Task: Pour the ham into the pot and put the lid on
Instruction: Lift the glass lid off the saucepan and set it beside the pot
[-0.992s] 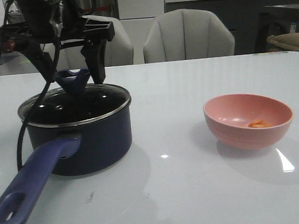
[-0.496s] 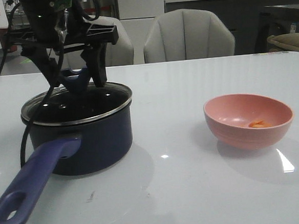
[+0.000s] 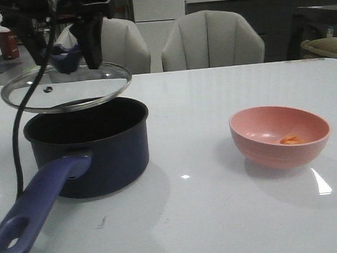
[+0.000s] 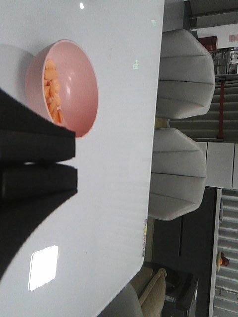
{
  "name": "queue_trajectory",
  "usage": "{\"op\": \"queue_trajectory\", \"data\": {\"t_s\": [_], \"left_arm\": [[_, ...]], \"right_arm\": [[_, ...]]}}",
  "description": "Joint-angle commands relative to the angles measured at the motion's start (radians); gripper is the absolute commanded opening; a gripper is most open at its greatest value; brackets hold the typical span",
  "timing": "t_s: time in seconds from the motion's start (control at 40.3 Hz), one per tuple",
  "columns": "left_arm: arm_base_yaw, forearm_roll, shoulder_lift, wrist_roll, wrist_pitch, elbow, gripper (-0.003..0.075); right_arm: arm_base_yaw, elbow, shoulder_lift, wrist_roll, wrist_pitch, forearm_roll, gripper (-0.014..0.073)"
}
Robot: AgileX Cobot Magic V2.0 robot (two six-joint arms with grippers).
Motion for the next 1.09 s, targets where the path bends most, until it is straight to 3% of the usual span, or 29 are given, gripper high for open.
{"op": "queue_trajectory", "data": {"t_s": [0.0, 0.223, 0.471, 0.794, 1.067], "left_arm": [[0.044, 0.037, -0.118, 0.02, -0.037, 0.016, 0.0313], [0.249, 0.006, -0.245, 0.062, -0.1, 0.201, 0.0313], [0.478, -0.161, -0.303, 0.189, -0.254, 0.425, 0.0313], [0.561, -0.209, -0.299, 0.199, -0.535, 0.65, 0.0313], [0.564, -0.214, -0.221, 0.2, -0.554, 0.663, 0.0313]], "right_arm": [[-0.002, -0.005, -0.022, -0.005, -0.091, -0.014, 0.015], [-0.002, -0.005, -0.022, -0.005, -0.091, -0.014, 0.015], [-0.002, -0.005, -0.022, -0.005, -0.091, -0.014, 0.015], [-0.002, -0.005, -0.022, -0.005, -0.091, -0.014, 0.015], [-0.002, -0.005, -0.022, -0.005, -0.091, -0.014, 0.015]]}}
